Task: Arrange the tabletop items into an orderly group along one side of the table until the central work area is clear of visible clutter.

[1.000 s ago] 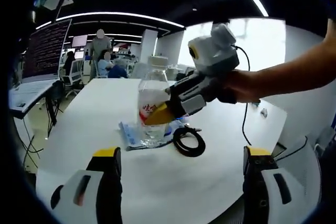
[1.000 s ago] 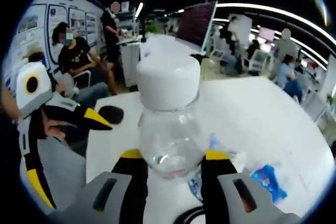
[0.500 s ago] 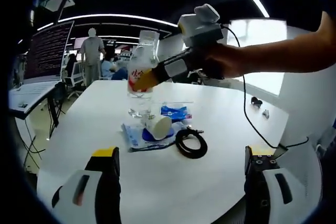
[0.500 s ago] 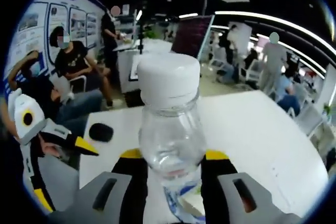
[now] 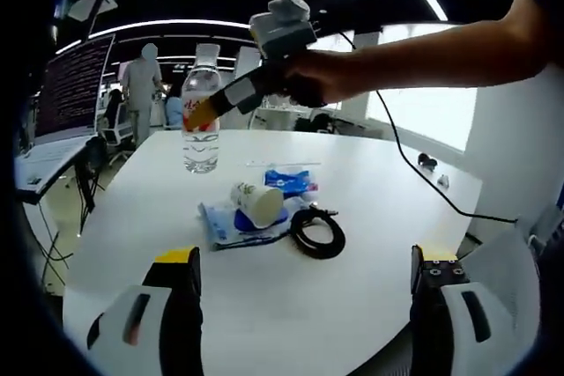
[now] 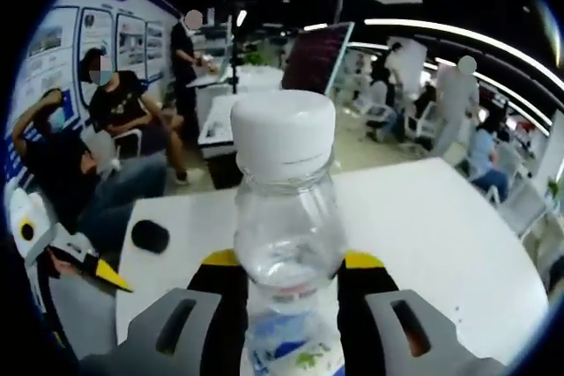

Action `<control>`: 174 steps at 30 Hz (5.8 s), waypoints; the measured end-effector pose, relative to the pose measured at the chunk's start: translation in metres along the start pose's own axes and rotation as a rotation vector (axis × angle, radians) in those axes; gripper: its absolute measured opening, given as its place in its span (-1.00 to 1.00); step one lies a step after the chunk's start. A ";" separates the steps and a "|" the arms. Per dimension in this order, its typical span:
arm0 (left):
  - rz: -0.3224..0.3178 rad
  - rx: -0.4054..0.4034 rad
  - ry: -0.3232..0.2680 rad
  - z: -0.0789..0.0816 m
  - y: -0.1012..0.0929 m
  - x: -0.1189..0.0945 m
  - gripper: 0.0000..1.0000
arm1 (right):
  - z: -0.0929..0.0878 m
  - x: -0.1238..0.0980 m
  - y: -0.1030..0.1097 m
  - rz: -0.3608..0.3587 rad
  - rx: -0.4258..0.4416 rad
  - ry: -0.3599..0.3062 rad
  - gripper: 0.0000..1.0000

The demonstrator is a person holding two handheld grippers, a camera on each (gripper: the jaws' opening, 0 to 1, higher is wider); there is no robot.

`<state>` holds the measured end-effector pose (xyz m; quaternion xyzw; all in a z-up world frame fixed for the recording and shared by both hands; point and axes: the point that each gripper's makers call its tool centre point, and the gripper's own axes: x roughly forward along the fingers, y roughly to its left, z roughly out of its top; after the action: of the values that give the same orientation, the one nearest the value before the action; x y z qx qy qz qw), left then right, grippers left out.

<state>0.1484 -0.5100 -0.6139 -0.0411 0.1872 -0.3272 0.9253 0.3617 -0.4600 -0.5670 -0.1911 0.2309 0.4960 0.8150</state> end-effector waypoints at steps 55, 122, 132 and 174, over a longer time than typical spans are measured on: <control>0.035 -0.039 0.058 -0.012 0.009 0.004 0.97 | -0.040 0.139 -0.054 0.026 0.168 0.019 -0.29; 0.028 0.015 0.065 -0.011 0.005 0.004 0.97 | -0.031 0.090 -0.055 0.027 0.170 -0.053 0.13; 0.021 0.036 0.066 -0.011 0.002 0.005 0.96 | -0.045 0.059 -0.059 0.006 0.155 -0.037 0.17; 0.051 0.091 0.073 -0.011 0.003 0.003 0.96 | -0.110 -0.052 -0.026 0.001 0.172 0.031 0.46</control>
<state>0.1488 -0.5090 -0.6256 0.0177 0.2068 -0.3131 0.9268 0.3432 -0.5683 -0.6256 -0.1278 0.2852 0.4715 0.8246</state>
